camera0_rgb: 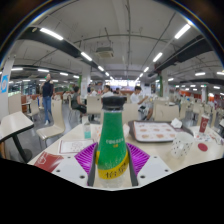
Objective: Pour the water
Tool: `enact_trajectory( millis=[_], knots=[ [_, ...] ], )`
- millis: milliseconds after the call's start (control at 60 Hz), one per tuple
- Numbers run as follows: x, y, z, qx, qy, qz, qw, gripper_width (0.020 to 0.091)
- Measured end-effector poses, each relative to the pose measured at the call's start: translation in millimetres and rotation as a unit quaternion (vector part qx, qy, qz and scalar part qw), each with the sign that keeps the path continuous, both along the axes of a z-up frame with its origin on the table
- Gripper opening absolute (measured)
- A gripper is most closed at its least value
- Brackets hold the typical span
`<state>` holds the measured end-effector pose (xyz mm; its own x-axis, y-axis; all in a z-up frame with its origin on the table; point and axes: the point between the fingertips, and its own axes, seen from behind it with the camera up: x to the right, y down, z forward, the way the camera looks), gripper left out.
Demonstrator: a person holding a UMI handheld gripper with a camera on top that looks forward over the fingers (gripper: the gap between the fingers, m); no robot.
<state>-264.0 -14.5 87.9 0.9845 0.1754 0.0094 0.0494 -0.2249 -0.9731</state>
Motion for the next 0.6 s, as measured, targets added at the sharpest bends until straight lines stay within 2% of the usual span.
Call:
enact_trajectory(
  millis=[100,133,267,350,383,517,600],
  knots=[
    [3,11,1,0.010,-0.022,-0.026,0.999,0.0471],
    [0,10,1,0.005,-0.029,-0.026,0.999,0.0461],
    [-3,11,-2,-0.029,-0.048,-0.027,0.998,0.0350],
    [-5,16,-6,-0.059,-0.023,-0.026,0.998,0.0351],
    [-7,17,-4,-0.073,0.002,-0.021,0.997,0.0319],
    [8,37,41,-0.074,0.161,-0.038,0.983,0.0321],
    [36,57,64,-0.077,0.305,-0.057,0.947,0.0322]
  ],
)
